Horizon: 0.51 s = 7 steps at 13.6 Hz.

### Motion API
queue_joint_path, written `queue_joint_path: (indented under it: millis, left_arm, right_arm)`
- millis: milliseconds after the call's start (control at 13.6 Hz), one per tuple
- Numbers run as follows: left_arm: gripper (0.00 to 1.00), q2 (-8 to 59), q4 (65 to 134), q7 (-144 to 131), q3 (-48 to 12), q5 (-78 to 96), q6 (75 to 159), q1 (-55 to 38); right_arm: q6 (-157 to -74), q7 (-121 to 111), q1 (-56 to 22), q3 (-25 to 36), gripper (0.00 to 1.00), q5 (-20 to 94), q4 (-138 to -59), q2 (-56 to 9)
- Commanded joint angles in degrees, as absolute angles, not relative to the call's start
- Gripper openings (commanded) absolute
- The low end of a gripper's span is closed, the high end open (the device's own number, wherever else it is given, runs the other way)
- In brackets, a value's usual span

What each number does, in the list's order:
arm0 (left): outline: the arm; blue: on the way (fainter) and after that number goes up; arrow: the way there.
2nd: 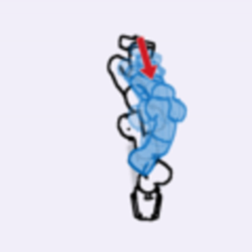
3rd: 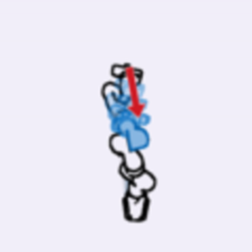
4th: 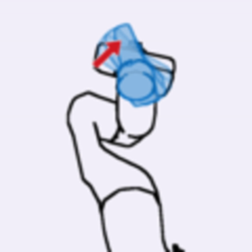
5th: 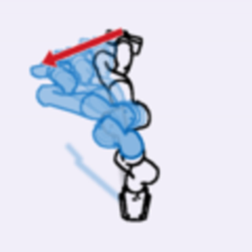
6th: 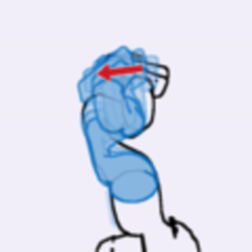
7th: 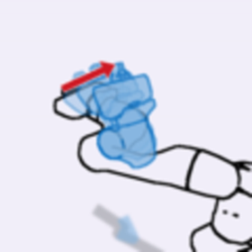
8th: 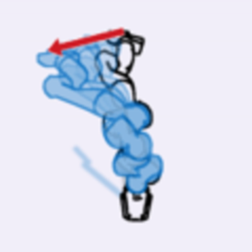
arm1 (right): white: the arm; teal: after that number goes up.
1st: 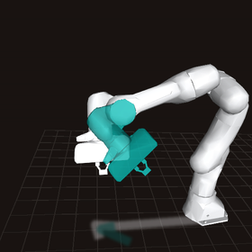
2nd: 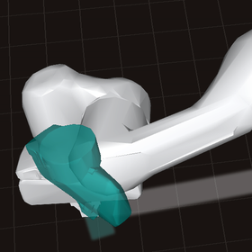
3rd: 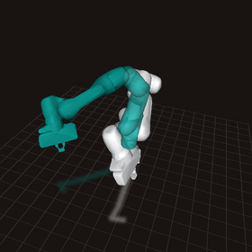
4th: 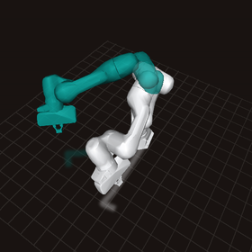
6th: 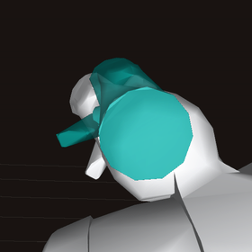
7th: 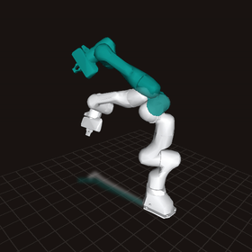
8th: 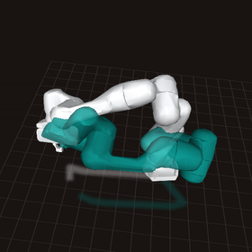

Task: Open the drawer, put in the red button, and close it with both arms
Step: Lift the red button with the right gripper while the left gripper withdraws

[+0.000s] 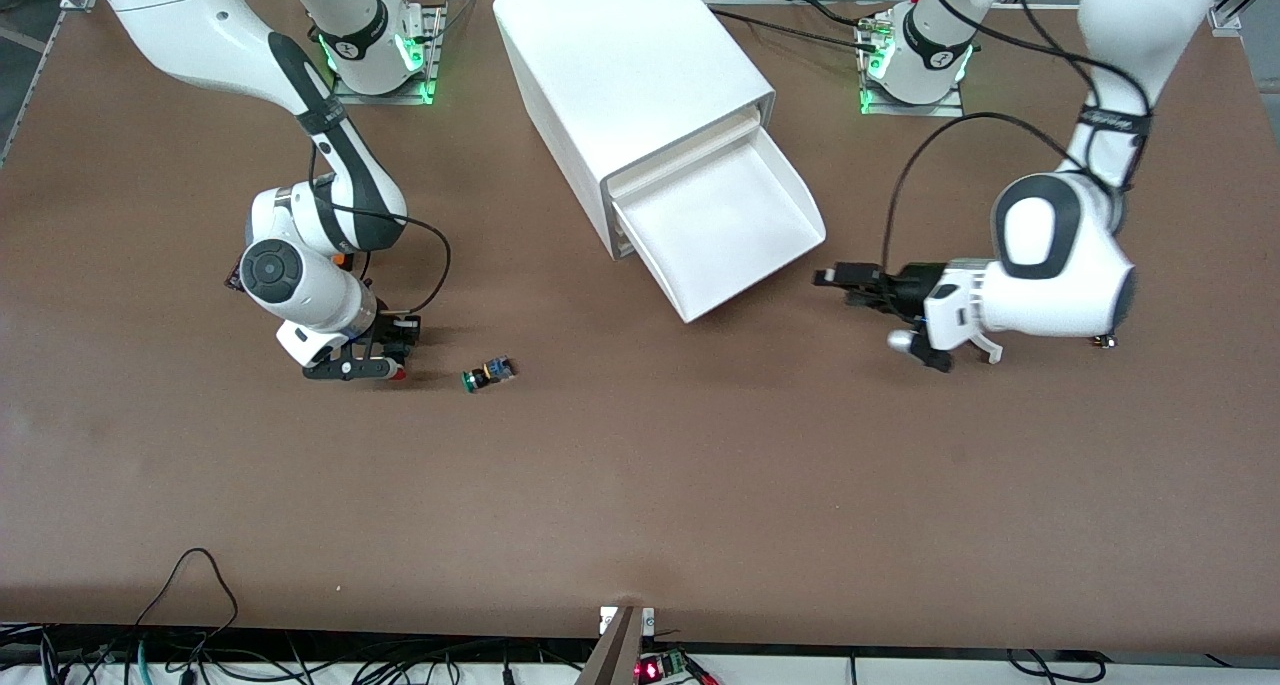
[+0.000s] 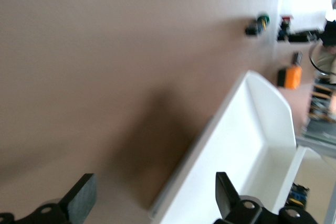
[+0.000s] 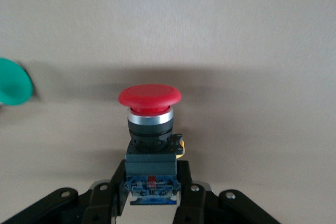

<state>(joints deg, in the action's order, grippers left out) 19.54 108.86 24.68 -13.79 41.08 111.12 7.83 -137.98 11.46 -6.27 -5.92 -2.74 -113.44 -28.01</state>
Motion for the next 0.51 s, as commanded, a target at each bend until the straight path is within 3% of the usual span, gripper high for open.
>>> queue_joint_path:
  millis: [0, 220, 440]
  left_arm:
    - [1.00, 14.1, 109.2, 24.2, -12.1, 38.5, 111.5, 11.5]
    - [1.00, 8.5, 104.7, 23.9, -8.8, 29.5, 108.9, 11.9]
    - [1.00, 5.3, 95.3, 18.8, -8.7, 17.1, 97.9, 11.5]
  right_arm:
    - [-130.8, 10.6, -6.0, -6.2, 0.31, -2.6, -107.0, -27.8]
    - [-124.8, 8.4, -6.0, -6.2, 0.31, -2.7, -101.2, -26.9]
    - [-120.1, 3.4, -6.0, -7.5, 0.31, -2.4, -94.2, -26.0]
